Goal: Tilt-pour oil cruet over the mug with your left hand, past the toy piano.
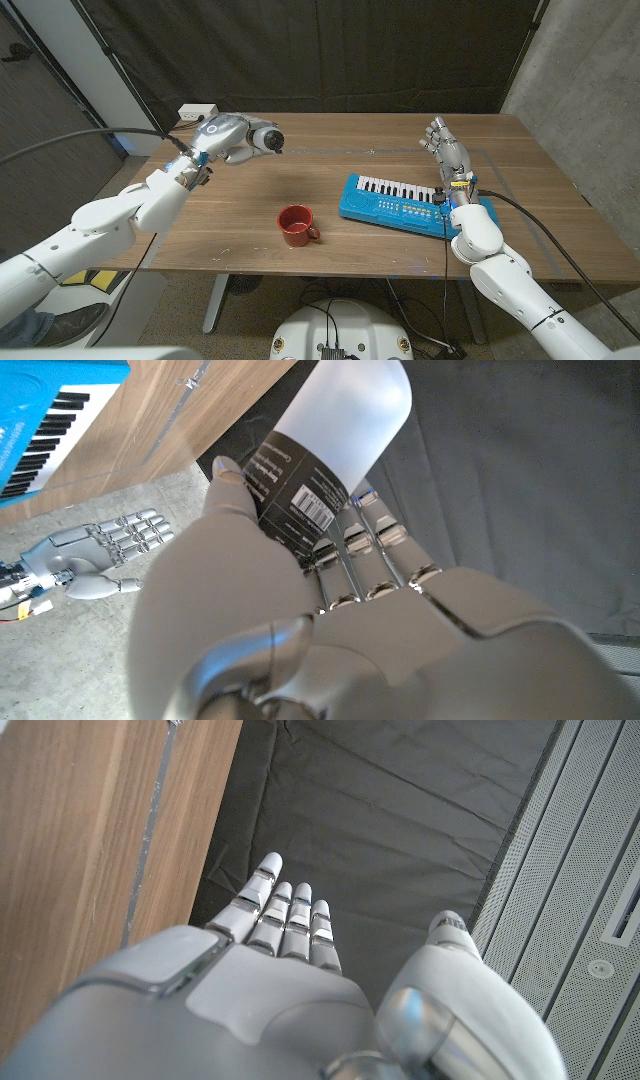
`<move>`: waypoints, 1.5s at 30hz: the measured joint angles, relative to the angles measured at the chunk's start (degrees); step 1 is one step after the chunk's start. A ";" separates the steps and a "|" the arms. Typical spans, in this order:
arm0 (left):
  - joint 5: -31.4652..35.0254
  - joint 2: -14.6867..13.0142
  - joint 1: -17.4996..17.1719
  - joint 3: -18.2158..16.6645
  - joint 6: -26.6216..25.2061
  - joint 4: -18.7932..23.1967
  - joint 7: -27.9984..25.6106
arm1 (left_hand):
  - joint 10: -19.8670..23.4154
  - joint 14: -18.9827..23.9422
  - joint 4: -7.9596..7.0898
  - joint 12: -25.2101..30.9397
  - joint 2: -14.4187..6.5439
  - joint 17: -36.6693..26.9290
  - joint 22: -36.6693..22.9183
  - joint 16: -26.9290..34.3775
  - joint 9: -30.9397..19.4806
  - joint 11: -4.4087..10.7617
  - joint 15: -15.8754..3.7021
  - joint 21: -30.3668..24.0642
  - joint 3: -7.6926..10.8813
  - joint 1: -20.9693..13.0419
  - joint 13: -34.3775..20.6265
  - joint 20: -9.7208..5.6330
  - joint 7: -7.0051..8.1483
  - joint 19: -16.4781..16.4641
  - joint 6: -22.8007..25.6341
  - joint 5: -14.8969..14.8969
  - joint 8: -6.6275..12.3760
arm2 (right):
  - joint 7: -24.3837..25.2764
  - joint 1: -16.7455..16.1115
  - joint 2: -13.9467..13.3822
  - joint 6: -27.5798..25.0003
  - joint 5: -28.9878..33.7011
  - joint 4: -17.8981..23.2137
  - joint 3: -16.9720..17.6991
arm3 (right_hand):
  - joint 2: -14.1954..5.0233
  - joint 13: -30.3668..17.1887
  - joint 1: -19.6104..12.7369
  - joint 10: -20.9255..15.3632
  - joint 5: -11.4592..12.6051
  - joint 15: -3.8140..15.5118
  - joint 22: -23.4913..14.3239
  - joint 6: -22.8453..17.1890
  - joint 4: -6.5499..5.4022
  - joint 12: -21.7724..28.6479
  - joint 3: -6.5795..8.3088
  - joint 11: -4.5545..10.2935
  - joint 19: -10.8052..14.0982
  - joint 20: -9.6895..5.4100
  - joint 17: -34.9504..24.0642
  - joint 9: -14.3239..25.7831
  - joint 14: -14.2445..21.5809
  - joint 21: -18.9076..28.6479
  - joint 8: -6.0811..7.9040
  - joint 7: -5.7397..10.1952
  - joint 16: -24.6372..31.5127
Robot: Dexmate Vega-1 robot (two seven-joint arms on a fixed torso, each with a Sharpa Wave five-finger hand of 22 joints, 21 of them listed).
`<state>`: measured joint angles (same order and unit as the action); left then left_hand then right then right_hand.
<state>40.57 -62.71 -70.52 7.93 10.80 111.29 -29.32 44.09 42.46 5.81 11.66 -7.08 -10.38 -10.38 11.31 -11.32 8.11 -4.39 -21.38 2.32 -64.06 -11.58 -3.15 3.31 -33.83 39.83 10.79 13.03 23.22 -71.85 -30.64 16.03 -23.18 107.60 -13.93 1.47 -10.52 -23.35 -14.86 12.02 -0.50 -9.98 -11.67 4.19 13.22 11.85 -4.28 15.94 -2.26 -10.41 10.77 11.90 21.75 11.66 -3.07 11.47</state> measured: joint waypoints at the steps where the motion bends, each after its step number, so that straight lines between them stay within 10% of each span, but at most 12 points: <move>1: 0.37 -0.12 -0.08 0.29 -0.07 0.07 0.11 | 0.00 0.00 0.00 0.00 0.05 0.00 0.00 0.00 0.00 0.00 0.00 0.00 0.00 0.05 0.00 0.00 0.00 0.00 0.00 0.00 0.00 | 0.00 -0.10 0.00 0.03 -0.01 0.00 0.03 | 0.00 0.00 0.00 0.00 0.00 0.00 0.00 0.00 0.00 0.00 0.00 0.00 0.00 0.00 0.00 0.00 0.00 0.00 0.00 0.00 0.00; 27: 7.78 -3.93 -1.25 4.08 -2.29 1.29 0.14 | -0.21 0.00 0.00 -0.38 0.15 0.00 -0.17 0.00 0.00 0.43 0.00 0.22 0.00 0.15 0.00 0.08 0.40 0.29 0.19 0.00 -0.32 | 0.27 -1.47 -0.31 -0.92 0.06 1.22 0.10 | 0.00 0.00 0.00 0.00 0.00 0.00 0.00 0.01 0.17 0.00 -0.17 0.00 0.22 0.22 -0.01 0.00 0.00 -0.56 0.00 0.00 0.00; 32: 9.53 -5.07 -1.40 4.48 -3.05 1.82 -0.21 | -0.02 0.00 -2.77 -0.43 0.76 0.00 -0.17 0.00 0.00 0.62 0.00 0.22 2.16 0.75 0.02 0.09 0.50 0.29 0.09 -0.12 -0.34 | 0.29 -1.56 -0.32 -1.00 0.12 1.35 -0.02 | 0.00 0.00 0.00 0.00 0.00 0.00 0.00 0.01 0.25 0.00 -0.24 0.00 0.53 -0.09 -0.01 0.00 0.00 -0.78 0.00 0.00 0.00; 45: 14.55 -8.14 -1.52 5.30 -5.68 3.63 -0.35 | -0.01 0.00 -2.84 -0.44 0.75 0.00 -0.16 0.00 0.00 0.62 0.00 0.63 2.23 0.74 -0.03 0.00 0.79 0.83 0.38 -0.18 -0.44 | 0.44 -2.08 -0.05 -0.74 0.23 1.45 -0.28 | 0.00 0.00 0.00 0.00 0.00 -0.31 0.00 0.01 0.24 0.00 -0.24 0.00 0.52 -0.09 -0.01 0.00 0.30 -0.99 0.00 0.00 0.00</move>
<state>55.12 -70.85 -72.04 13.22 5.12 114.92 -29.67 44.09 42.46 2.98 11.23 -6.32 -10.38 -10.54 11.31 -11.32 8.73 -4.39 -20.75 4.54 -63.31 -11.61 -3.15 4.10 -33.00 40.21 10.61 12.59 23.66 -73.93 -30.69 15.29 -22.96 109.05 -14.21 1.47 -10.52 -23.35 -14.86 12.02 -0.81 -9.98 -11.66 4.43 13.22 11.61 -4.28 16.46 -2.35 -10.42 10.77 12.21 20.75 11.66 -3.07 11.47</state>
